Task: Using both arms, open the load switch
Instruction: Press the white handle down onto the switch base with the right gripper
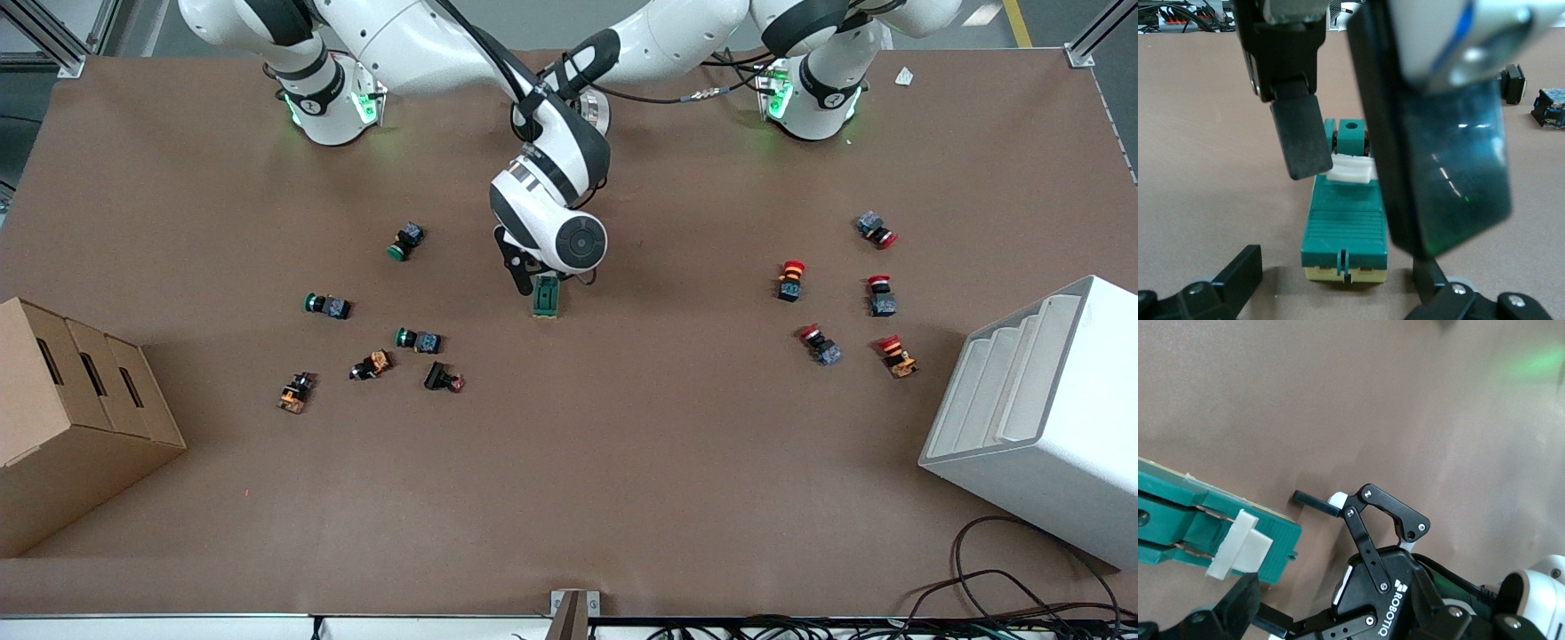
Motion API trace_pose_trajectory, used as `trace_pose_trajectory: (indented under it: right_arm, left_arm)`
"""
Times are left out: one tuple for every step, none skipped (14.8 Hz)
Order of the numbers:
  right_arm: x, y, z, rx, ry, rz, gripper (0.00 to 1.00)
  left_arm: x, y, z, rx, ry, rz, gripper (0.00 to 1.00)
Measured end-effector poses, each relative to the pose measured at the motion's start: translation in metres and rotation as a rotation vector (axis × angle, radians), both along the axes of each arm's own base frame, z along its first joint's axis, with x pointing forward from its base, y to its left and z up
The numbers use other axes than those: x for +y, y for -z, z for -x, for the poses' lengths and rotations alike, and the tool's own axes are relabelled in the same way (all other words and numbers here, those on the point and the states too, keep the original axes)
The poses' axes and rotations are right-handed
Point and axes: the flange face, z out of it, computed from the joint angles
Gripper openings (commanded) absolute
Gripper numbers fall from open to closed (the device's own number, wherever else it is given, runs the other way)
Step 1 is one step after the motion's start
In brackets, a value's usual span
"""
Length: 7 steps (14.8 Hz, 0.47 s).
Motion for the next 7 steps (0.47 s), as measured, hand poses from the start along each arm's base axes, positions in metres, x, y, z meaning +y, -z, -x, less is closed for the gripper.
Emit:
trace_pose_trajectory:
  right_arm:
    - [0.0, 0.0006, 0.0006, -0.001, -0.002, 0.002, 1.0]
    - [-0.0001, 0.0013, 0.0012, -0.002, -0.005, 0.005, 1.0]
    - [-0.0009, 0.0025, 0.0016, -0.005, -0.01, 0.011, 1.0]
    - [-0.0023, 0.0042, 0.0018, -0.009, -0.018, 0.02, 1.0]
    - [-0.0033, 0.0058, 0.0022, -0.013, -0.023, 0.027, 1.0]
    - [-0.004, 0.0074, 0.0025, -0.016, -0.026, 0.03, 1.0]
    - [-0.0043, 0.0089, 0.0025, -0.019, -0.025, 0.029, 1.0]
  left_arm:
    - [0.0, 0.0, 0.0, 0.0, 0.0, 0.0, 0.99]
    - [0.0, 0.0, 0.0, 0.0, 0.0, 0.0, 0.99]
    - [0.0, 0.0, -0.0001, 0.0, 0.0, 0.0, 0.99]
    - [0.0, 0.0, -0.0001, 0.0, 0.0, 0.0, 0.99]
    - [0.0, 0.0, -0.0001, 0.0, 0.0, 0.0, 0.99]
    - [0.0, 0.0, -0.0001, 0.0, 0.0, 0.0, 0.99]
    - [0.0, 0.0, -0.0001, 0.0, 0.0, 0.0, 0.99]
